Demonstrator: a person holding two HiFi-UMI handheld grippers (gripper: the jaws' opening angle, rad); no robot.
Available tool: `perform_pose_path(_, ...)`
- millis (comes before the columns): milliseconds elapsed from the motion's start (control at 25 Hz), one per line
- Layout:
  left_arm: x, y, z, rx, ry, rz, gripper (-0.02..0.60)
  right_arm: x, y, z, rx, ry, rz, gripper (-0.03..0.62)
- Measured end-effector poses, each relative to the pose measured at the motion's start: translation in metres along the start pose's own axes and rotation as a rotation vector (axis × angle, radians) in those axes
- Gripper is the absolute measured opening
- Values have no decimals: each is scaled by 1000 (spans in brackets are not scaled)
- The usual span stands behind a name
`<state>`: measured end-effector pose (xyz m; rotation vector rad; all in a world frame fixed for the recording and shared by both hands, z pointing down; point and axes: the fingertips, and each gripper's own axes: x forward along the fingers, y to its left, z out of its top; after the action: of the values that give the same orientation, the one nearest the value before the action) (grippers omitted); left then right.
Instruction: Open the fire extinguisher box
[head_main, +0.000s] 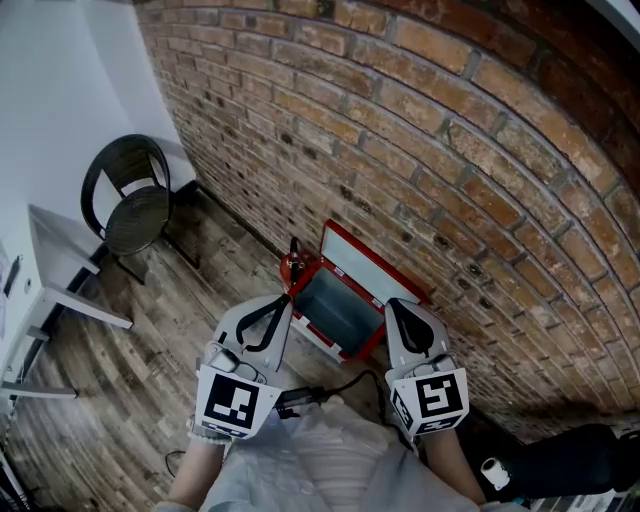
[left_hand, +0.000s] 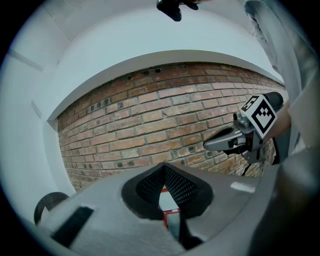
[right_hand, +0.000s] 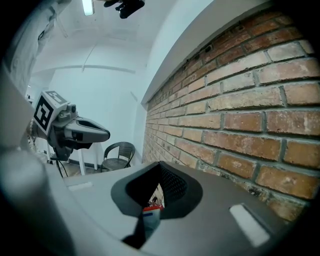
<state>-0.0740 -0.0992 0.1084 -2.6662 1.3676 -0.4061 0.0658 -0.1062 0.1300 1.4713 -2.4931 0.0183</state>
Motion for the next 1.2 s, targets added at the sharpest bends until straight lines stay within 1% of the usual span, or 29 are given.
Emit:
perform_pose_path(320, 5, 1, -3, -9, 6, 4, -3, 5, 1, 1, -31, 4, 25, 5)
perform_pose_path(520, 9, -1, -4, -7, 9, 1, -3, 7, 1, 2, -31, -7, 37, 6)
perform_pose_path(840, 14, -2, -3, -5, 12, -4, -3, 7, -2, 0, -56, 3, 32, 5)
perform_pose_path(1200, 17, -2, -4, -6, 18, -2, -3, 10, -5, -1, -59, 11, 34, 6)
